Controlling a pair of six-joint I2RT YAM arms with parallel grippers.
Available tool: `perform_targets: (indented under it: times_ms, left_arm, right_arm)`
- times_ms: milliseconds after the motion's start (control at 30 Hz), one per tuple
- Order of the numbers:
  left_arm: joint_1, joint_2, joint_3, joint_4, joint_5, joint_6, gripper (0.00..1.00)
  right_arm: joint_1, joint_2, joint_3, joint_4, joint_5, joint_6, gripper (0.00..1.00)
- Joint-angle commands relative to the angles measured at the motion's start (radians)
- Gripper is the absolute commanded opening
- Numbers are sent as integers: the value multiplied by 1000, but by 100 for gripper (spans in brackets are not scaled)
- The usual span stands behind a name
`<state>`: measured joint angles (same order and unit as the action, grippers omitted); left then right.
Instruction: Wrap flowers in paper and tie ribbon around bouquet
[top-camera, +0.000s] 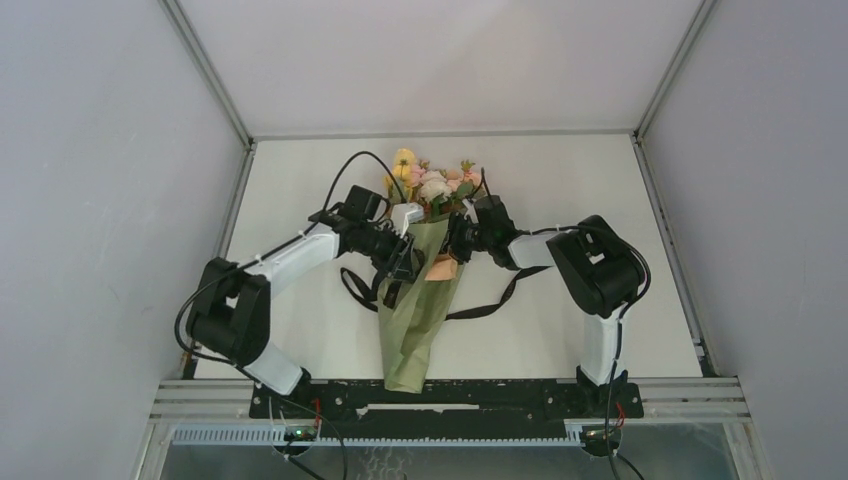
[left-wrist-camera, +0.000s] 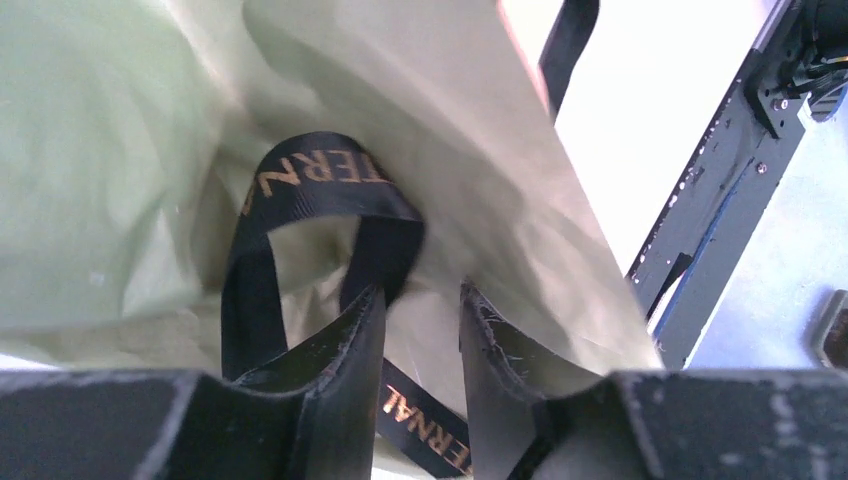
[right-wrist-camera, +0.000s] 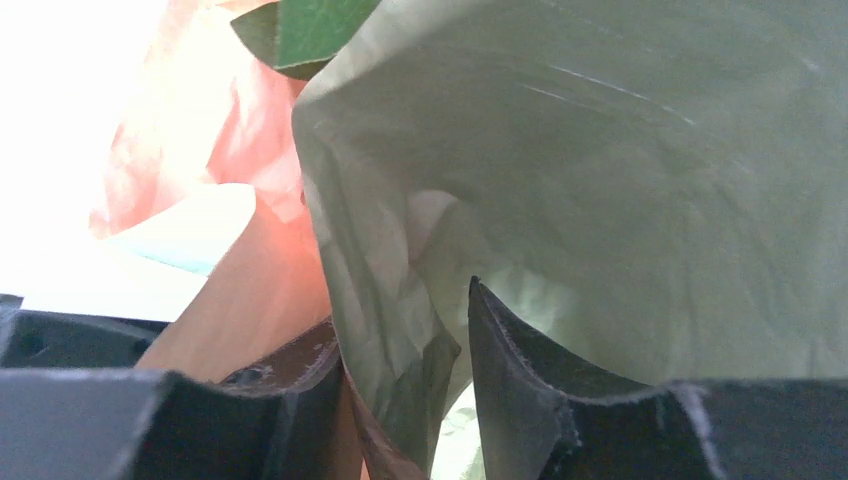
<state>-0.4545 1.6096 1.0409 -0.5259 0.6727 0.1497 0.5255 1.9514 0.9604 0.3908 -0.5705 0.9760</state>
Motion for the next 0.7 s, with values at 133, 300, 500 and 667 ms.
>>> perform_targets:
  times_ms: [133,300,500,667]
  left_arm:
    - [-99,-122,13,25,-118,-5,46]
    - [-103,-41,50,21,-109,-18,54]
    - [-112,-6,101,21,-43,-39,66]
    - [-118,-12,106,15,-26,-35,69]
  right_arm:
    - [18,20,24,33,23,44,41]
    - [28,34,24,74,21,67,39]
    - [30,34,24,44,31,51,37]
    - [31,38,24,52,38,40,34]
